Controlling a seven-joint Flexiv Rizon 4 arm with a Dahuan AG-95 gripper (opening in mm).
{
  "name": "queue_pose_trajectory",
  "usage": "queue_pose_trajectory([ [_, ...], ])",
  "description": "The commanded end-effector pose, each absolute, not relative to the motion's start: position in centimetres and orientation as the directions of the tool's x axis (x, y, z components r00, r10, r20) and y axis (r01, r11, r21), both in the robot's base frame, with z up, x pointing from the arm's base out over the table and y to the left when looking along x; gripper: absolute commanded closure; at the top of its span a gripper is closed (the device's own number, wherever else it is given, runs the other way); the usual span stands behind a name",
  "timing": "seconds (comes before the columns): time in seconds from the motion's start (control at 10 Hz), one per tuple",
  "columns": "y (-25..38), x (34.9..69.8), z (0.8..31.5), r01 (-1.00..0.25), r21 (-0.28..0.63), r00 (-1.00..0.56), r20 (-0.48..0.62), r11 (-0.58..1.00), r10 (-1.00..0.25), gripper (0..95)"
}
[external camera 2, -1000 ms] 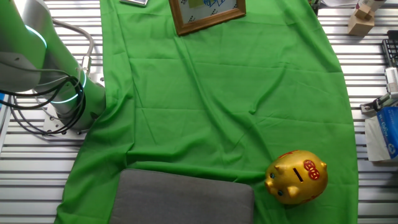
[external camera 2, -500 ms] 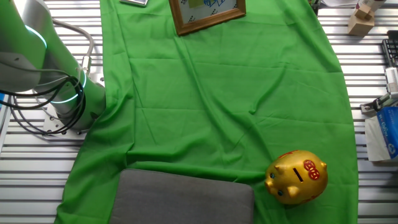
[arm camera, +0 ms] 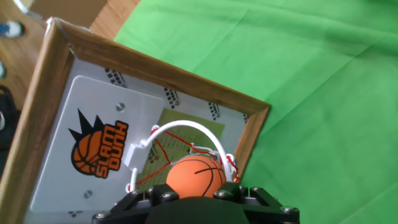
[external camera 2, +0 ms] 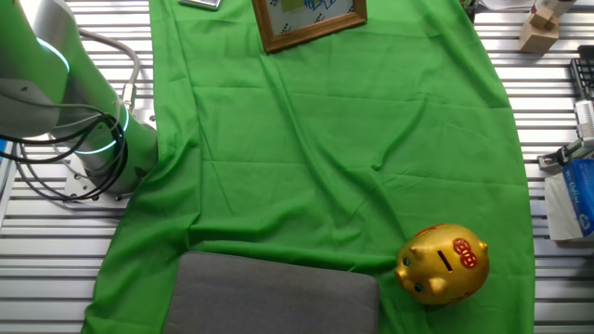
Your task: Grab a basketball, release it and shoot it into the basket
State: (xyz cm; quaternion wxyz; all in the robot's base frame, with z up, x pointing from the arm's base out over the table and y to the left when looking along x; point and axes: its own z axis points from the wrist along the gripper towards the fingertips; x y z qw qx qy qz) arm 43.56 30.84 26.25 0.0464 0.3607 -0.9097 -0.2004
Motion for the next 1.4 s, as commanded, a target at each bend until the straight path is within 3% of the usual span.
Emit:
queue_pose_trajectory([
  [0.1, 31.8, 43.4, 26.9, -0.622, 0.386, -0.749, -0.040, 0.681, -0.661, 95.0],
  [1.4, 33.9, 42.4, 26.7, -0.610, 0.368, -0.764, -0.038, 0.702, -0.644, 95.0],
])
